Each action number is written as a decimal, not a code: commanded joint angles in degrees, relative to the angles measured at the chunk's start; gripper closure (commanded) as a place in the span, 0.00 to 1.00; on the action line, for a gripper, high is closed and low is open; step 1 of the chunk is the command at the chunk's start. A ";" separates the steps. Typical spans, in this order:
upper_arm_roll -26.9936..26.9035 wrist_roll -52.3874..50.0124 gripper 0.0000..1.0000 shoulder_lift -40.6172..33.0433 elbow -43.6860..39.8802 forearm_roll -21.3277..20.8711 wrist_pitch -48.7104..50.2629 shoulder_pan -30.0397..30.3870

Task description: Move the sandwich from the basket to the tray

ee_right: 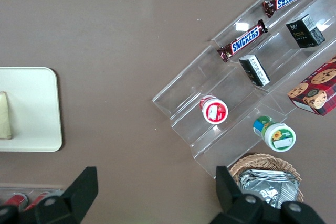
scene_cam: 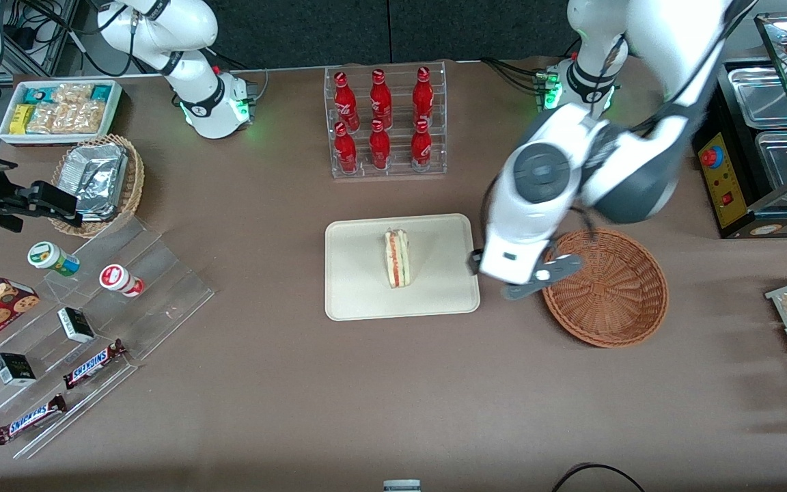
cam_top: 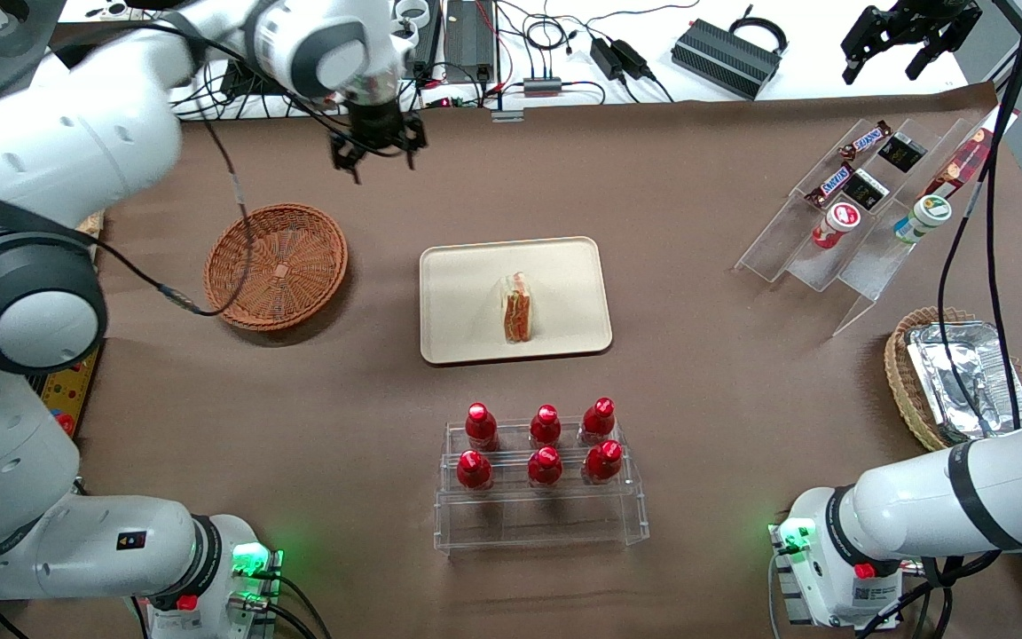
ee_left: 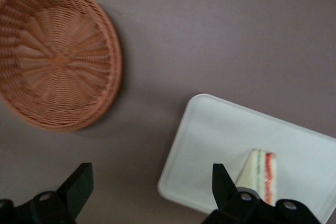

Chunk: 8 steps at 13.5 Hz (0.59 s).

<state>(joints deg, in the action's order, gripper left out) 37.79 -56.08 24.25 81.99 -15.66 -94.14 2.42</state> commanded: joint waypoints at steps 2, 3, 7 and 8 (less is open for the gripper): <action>0.27 12.55 0.00 -7.28 1.33 3.44 7.46 5.92; 0.01 15.36 0.00 -8.42 1.33 3.44 8.52 7.06; -11.64 28.09 0.00 -13.95 1.50 7.11 12.04 3.66; -15.77 32.05 0.00 -15.45 1.68 8.53 13.35 2.52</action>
<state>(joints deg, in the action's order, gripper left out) 29.15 -30.55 13.29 82.03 -10.25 -82.66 7.36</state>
